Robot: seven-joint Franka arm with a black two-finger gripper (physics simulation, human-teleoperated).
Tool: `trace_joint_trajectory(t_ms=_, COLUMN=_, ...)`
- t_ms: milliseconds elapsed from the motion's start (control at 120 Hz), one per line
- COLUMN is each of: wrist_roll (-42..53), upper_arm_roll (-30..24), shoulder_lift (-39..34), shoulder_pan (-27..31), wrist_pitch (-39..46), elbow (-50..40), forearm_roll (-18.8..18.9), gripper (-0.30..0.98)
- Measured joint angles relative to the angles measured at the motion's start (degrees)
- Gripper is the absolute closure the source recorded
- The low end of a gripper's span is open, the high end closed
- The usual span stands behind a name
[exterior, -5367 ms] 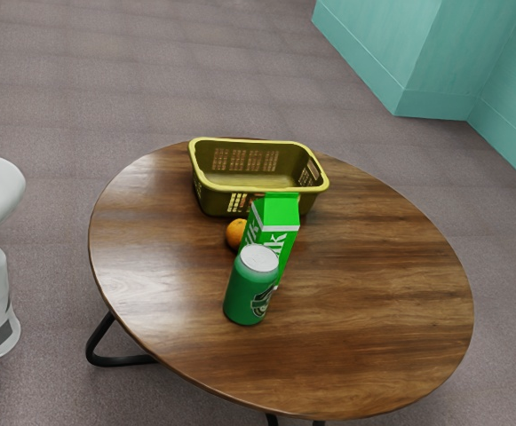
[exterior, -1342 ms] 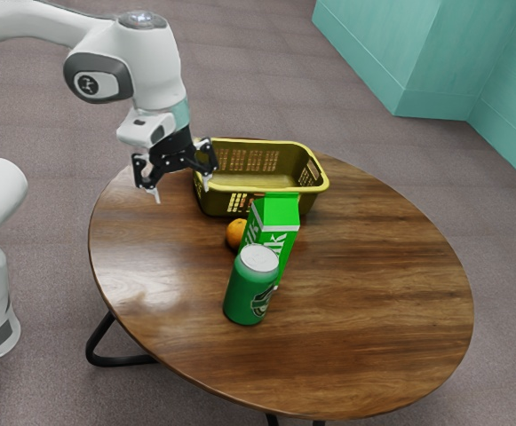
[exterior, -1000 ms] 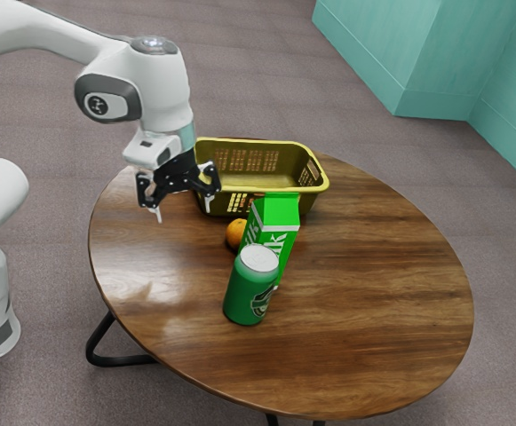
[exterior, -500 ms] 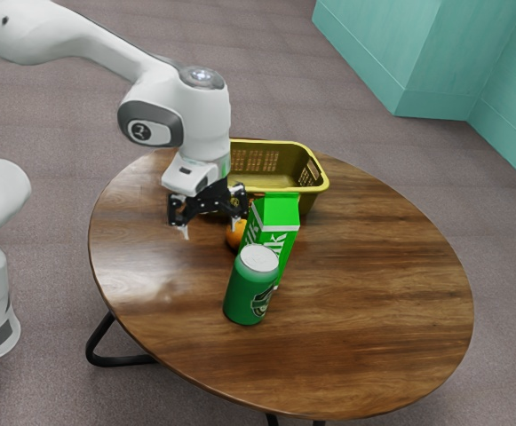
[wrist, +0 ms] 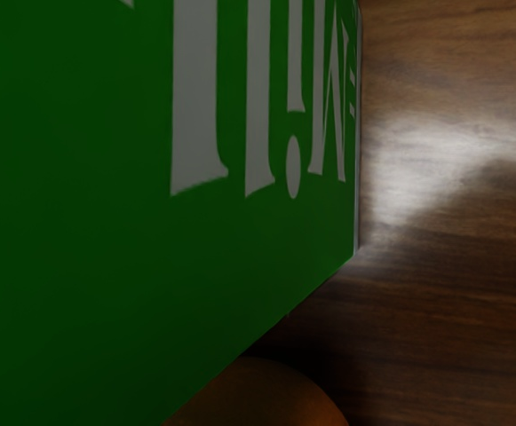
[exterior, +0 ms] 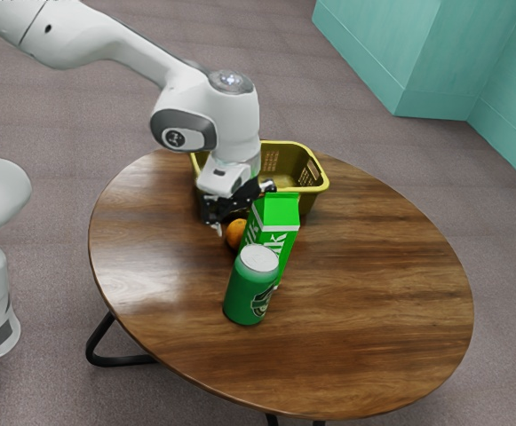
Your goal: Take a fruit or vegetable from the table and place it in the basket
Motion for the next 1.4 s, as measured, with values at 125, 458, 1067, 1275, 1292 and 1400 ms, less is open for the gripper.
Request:
trace_joint_trajectory(t_ms=125, wrist_roll=0.0, upper_arm_roll=0.1, shoulder_lift=1.0, shoulder_pan=-0.3, wrist_pitch=0.6, elbow=0.4, forearm_roll=-0.3, gripper=0.00)
trace_joint_trajectory(t_ms=458, wrist_roll=0.1, upper_arm_roll=1.2, shoulder_lift=1.3, shoulder_pan=-0.6, wrist_pitch=1.3, elbow=0.4, forearm_roll=-0.5, gripper=0.00)
trace_joint_trajectory(t_ms=1067, wrist_roll=0.3, upper_arm_roll=6.1, shoulder_lift=2.5, shoulder_pan=-3.9, wrist_pitch=1.4, elbow=1.1, forearm_roll=-0.5, gripper=0.00)
trace_joint_trajectory(t_ms=1275, wrist_roll=0.4, upper_arm_roll=9.9, shoulder_lift=2.6, shoulder_pan=-6.8, wrist_pitch=1.4, elbow=1.5, forearm_roll=-0.4, gripper=0.00)
trace_joint_trajectory(t_ms=1292, wrist_roll=0.4, upper_arm_roll=10.9, shoulder_lift=2.6, shoulder_pan=-7.8, wrist_pitch=1.4, elbow=1.7, forearm_roll=-0.4, gripper=0.00)
trace_joint_trajectory(t_ms=1400, wrist_roll=0.5, upper_arm_roll=13.5, shoulder_lift=2.6, shoulder_pan=-10.5, wrist_pitch=1.4, elbow=2.0, forearm_roll=-0.2, gripper=0.00)
